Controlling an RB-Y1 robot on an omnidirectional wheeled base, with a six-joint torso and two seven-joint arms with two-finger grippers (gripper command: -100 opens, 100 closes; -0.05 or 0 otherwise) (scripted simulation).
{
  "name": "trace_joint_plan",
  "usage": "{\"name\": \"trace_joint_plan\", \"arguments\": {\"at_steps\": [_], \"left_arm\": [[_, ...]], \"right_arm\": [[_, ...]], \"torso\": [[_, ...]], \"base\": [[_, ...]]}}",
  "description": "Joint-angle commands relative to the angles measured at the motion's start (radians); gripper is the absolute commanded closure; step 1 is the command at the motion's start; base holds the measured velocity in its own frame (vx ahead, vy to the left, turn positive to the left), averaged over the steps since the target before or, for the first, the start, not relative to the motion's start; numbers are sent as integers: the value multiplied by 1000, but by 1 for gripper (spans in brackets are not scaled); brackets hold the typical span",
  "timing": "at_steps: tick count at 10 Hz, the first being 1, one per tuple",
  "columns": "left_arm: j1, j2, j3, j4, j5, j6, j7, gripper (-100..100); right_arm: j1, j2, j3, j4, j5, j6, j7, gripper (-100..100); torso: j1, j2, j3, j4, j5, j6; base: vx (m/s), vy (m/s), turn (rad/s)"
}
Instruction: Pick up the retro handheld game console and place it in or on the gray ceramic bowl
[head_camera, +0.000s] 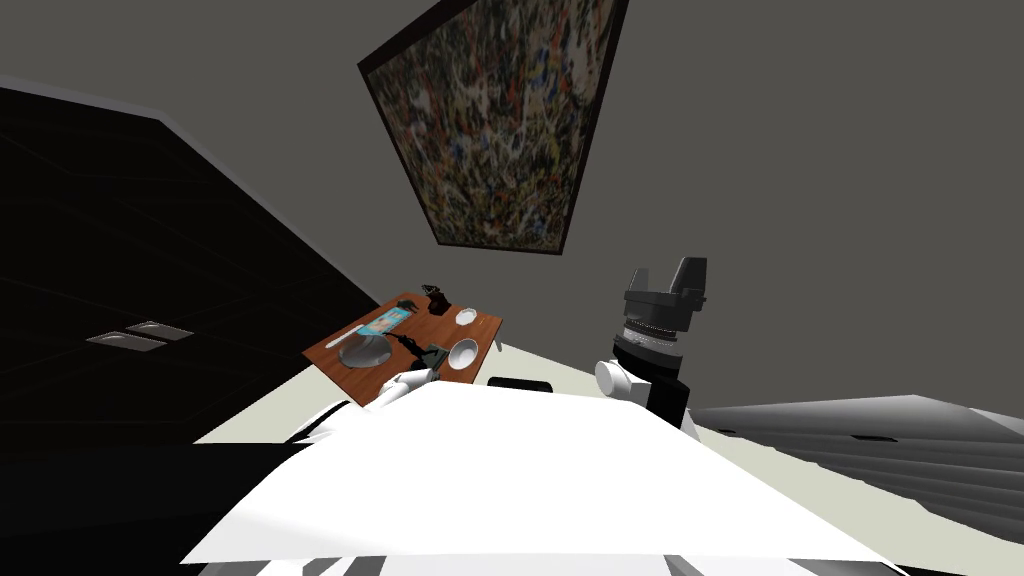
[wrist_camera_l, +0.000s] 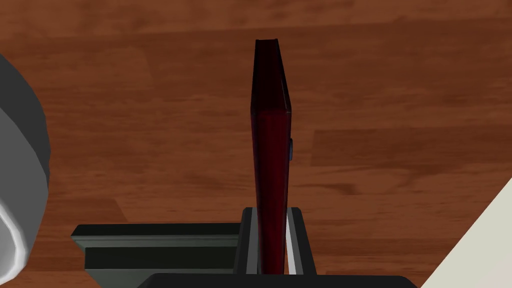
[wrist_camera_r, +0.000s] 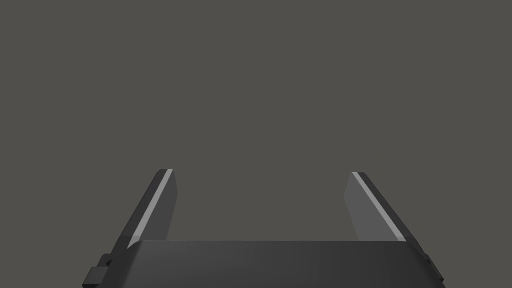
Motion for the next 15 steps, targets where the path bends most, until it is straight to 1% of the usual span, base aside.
{"name": "trace_joint_plan", "arguments": {"at_steps": [1, 2, 3, 4, 6, 7, 8, 9, 10, 12, 13, 14, 15], "left_arm": [[0, 0, 0, 0, 0, 0, 0, 100], [0, 0, 0, 0, 0, 0, 0, 0], [1, 23, -3, -30, 20, 26, -10, 100], [0, 44, -6, -49, 42, 47, -22, 100], [0, 44, -6, -49, 42, 47, -22, 100], [-1, 64, -9, -67, 64, 68, -35, 100], [3, 54, -9, -67, 48, 59, -22, 100], [4, 57, -9, -72, 49, 64, -21, 0], [-1, 76, -9, -83, 57, 92, -24, 100], [-5, 94, -10, -95, 66, 118, -27, 100], [-10, 116, -10, -108, 77, 148, -31, 100], [-13, 128, -10, -116, 82, 165, -32, 100], [-20, 152, -9, -131, 93, 198, -35, 100]], "right_arm": [[0, 0, 0, 0, 0, 0, 0, 0], [0, 0, 0, 0, 0, 0, 0, 0], [0, 0, 0, 0, 0, 0, 0, 0], [0, 0, 0, 0, 0, 0, 0, 0], [0, 0, 0, 0, 0, 0, 0, 0], [0, 0, 0, 0, 0, 0, 0, 0], [0, 0, 0, 0, 0, 0, 0, 0], [0, 0, 0, 0, 0, 0, 0, 0], [0, 0, 0, 0, 0, 0, 0, 0], [0, 0, 0, 0, 0, 0, 0, 0], [0, 0, 0, 0, 0, 0, 0, 0], [0, 0, 0, 0, 0, 0, 0, 0], [0, 0, 0, 0, 0, 0, 0, 0]], "torso": [[0, 0, 0, 0, 0, 0], [0, 0, 0, 0, 0, 0], [0, 0, 0, 0, 0, 0], [-3, 0, 0, 0, -1, 0], [-5, 2, 1, 0, -1, 0], [-3, 1, 1, 0, -1, 0], [-3, 1, 1, 0, -1, 0], [-2, 1, 0, 0, -1, 0], [-1, 0, 0, 0, -1, 0], [-10, 0, 0, 0, -2, 0], [-10, 0, 0, 0, -2, -1], [-11, 0, 0, 0, -3, -1], [-10, -1, -1, 0, -3, -1]], "base": [[0, 0, 0], [0, 0, 0], [-10, -41, 26], [-33, -77, 46], [-19, -48, 12], [-10, -30, 29], [-5, -15, 9], [0, 0, 0], [-5, -96, 19], [5, -135, 39], [5, -134, 58], [20, -122, 53], [23, -117, 69]]}}
